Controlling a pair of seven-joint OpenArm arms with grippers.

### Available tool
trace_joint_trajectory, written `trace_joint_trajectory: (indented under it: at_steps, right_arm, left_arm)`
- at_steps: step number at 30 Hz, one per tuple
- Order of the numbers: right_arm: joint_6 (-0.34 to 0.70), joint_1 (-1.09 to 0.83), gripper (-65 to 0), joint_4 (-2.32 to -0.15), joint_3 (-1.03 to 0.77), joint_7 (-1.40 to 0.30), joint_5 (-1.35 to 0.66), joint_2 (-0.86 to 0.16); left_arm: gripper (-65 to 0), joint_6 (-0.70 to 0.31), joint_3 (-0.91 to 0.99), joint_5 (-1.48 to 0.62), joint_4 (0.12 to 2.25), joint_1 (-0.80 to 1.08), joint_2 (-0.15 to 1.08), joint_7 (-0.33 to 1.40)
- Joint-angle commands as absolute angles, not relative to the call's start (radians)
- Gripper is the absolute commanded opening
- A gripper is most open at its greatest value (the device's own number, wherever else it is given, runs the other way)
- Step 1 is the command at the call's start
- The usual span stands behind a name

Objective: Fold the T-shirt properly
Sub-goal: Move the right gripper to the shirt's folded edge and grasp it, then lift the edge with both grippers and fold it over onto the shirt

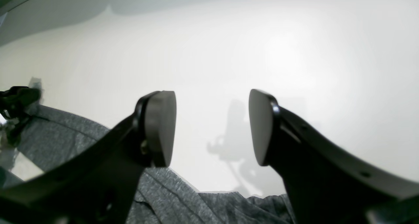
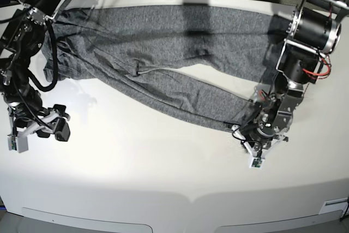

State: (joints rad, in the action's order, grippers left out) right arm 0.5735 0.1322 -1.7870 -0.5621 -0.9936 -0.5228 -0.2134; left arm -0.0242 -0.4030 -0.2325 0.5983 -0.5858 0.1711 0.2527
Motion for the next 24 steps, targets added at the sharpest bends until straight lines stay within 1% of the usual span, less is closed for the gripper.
trace_joint_trajectory:
  at_steps: [1, 3, 5, 8, 10, 13, 16, 18, 21, 24]
  right_arm:
    - [0.580, 0.152, -29.9, -1.806, -0.564, -0.969, -0.535, -0.227]
    - [0.581, 0.152, -29.9, -1.806, -0.559, -0.972, -0.535, -0.227]
    - [0.606, 0.150, -29.9, -1.806, -0.536, -1.017, -0.546, -0.234]
    - [0.679, 0.130, -29.9, -1.800, -0.441, -1.119, -0.634, -0.286]
    - [0.686, 0.126, -29.9, -1.789, -0.356, -1.147, -0.630, -0.328]
    - [0.685, 0.125, -29.9, -1.737, -0.239, -1.129, -0.567, -0.361]
    - [0.685, 0.125, -29.9, -1.650, -0.154, -1.060, -0.479, -0.360]
    - [0.684, 0.129, -29.9, -1.588, -0.110, -1.022, -0.448, -0.360]
    - [0.685, 0.133, -29.9, -1.505, -0.054, -1.019, -0.430, -0.357]
    - [0.684, 0.133, -29.9, -1.431, -0.016, -0.968, -0.363, -0.357]
  left_arm:
    - [-65.0, -0.007, -0.400, -0.225, 0.602, -0.601, 0.184, 0.283]
    - [-65.0, -0.007, -0.400, -0.225, 0.602, -0.601, 0.183, 0.290]
    - [-65.0, -0.007, -0.400, -0.225, 0.609, -0.601, 0.183, 0.291]
    - [-65.0, -0.007, -0.400, -0.225, 0.631, -0.601, 0.181, 0.304]
    - [-65.0, -0.007, -0.400, -0.225, 0.648, -0.601, 0.181, 0.319]
    - [-65.0, -0.008, -0.400, -0.225, 0.662, -0.601, 0.181, 0.329]
    - [-65.0, -0.008, -0.400, -0.225, 0.663, -0.601, 0.180, 0.329]
    - [-65.0, -0.008, -0.400, -0.225, 0.663, -0.601, 0.181, 0.329]
    - [-65.0, -0.008, -0.400, -0.225, 0.663, -0.601, 0.181, 0.329]
    - [-65.0, -0.008, -0.400, -0.225, 0.663, -0.601, 0.181, 0.329]
